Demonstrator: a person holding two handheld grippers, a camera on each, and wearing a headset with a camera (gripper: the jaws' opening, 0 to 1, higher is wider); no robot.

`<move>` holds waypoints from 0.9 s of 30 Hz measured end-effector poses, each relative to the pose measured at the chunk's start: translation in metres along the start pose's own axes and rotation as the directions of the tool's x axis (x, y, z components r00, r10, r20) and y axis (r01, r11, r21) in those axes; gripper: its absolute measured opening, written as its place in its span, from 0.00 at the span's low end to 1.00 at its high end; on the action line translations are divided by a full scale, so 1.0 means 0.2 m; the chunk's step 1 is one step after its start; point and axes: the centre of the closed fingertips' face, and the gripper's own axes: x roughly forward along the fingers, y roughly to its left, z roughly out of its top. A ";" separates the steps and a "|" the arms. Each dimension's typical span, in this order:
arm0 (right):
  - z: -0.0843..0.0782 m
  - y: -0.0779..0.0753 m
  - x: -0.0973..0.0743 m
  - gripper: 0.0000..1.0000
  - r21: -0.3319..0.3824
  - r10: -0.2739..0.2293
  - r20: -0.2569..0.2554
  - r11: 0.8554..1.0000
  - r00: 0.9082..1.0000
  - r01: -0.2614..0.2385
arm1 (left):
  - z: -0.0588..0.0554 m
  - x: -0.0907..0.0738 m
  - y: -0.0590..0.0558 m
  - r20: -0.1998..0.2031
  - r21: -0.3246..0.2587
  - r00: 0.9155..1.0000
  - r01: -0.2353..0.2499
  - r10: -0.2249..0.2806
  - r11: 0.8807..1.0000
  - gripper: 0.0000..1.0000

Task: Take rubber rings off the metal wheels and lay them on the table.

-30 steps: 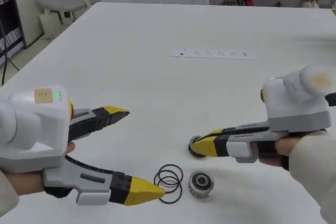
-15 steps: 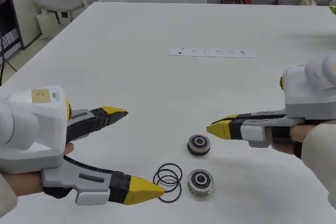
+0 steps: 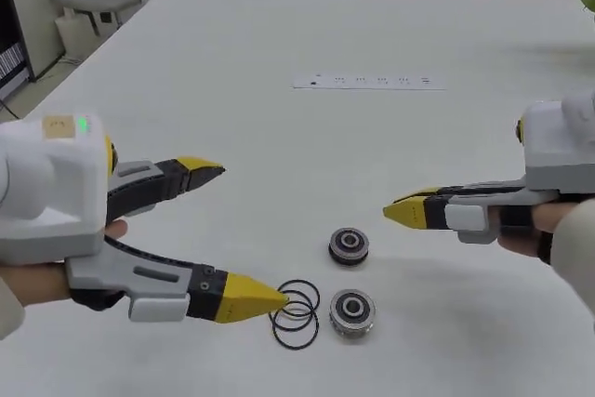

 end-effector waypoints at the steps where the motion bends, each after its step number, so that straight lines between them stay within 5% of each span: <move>1: 0.00 0.00 0.00 0.12 -0.003 0.004 -0.003 1.000 1.000 -0.004 | 0.00 0.00 0.00 0.000 0.000 1.000 0.005 -0.005 1.000 0.99; 19: -0.15 -0.01 -0.01 0.17 -0.081 0.046 -0.110 0.995 0.993 -0.055 | 0.02 0.15 0.00 -0.058 0.059 0.990 0.130 -0.127 0.990 0.92; 27: -0.19 -0.01 0.02 0.20 -0.094 0.051 -0.122 0.994 0.991 -0.062 | 0.04 0.23 0.00 -0.028 0.058 0.990 0.138 -0.137 0.989 0.85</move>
